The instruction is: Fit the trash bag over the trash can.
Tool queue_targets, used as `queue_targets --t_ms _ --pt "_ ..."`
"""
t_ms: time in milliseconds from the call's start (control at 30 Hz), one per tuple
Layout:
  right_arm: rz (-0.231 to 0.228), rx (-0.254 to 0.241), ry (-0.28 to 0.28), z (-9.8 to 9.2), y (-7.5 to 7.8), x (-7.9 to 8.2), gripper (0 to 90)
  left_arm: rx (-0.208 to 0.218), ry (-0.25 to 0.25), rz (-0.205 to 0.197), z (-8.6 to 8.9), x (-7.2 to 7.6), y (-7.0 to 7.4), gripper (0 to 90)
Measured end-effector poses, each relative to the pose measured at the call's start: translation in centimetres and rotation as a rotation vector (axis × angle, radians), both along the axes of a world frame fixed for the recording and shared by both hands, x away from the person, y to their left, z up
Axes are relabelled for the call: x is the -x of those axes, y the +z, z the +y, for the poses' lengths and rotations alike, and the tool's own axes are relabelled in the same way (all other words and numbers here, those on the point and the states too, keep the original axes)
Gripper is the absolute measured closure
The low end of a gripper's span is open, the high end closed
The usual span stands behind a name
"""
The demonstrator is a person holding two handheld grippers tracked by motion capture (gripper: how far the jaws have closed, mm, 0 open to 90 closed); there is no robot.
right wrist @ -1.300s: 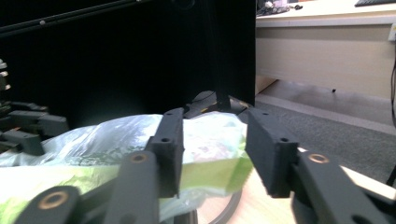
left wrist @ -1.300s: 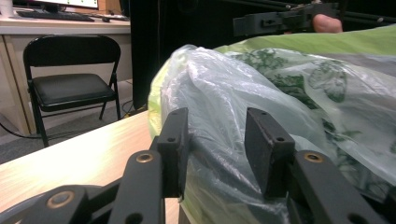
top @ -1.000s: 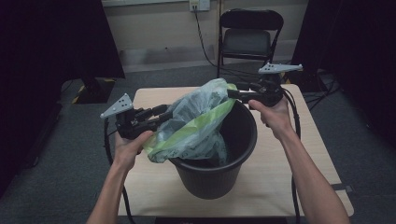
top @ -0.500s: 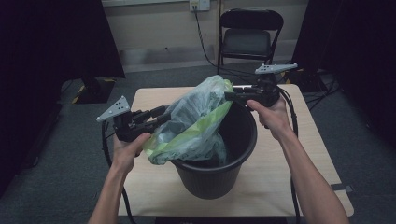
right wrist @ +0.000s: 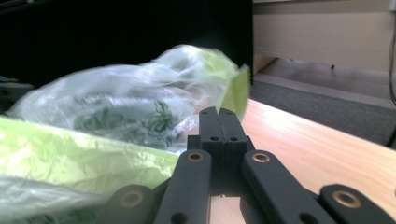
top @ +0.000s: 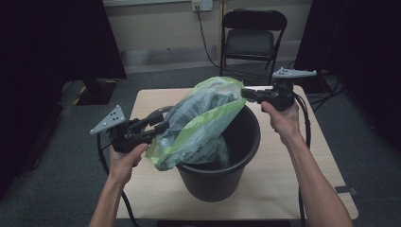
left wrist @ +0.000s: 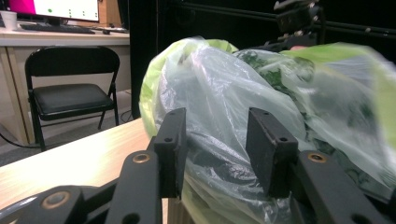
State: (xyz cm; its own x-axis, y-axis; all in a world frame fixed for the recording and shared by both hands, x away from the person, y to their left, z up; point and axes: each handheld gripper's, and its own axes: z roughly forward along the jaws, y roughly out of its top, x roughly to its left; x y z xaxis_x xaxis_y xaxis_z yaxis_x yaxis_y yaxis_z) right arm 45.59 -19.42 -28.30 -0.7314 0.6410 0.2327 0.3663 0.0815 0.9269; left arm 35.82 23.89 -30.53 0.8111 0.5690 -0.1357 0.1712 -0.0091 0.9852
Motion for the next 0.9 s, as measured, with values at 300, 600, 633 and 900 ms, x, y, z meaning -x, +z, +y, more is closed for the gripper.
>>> queue_targets --t_ms 300,600,633,900 --pt "0.094 0.048 -0.009 -0.6 -5.6 -0.3 90.0 0.007 -0.017 -0.006 0.5 1.3 -0.1 58.1" --pt "0.056 -0.010 0.021 -0.2 -4.9 -0.9 90.0 0.042 -0.035 -0.031 1.4 0.7 1.8 52.5" --pt "0.045 -0.016 0.020 -0.1 -4.6 -1.0 90.0 0.053 -0.038 -0.033 1.6 0.2 2.3 52.4" --pt "0.019 -0.033 0.024 0.5 -3.0 -2.2 90.0 0.004 -0.035 0.055 -0.5 -5.0 2.2 45.6"
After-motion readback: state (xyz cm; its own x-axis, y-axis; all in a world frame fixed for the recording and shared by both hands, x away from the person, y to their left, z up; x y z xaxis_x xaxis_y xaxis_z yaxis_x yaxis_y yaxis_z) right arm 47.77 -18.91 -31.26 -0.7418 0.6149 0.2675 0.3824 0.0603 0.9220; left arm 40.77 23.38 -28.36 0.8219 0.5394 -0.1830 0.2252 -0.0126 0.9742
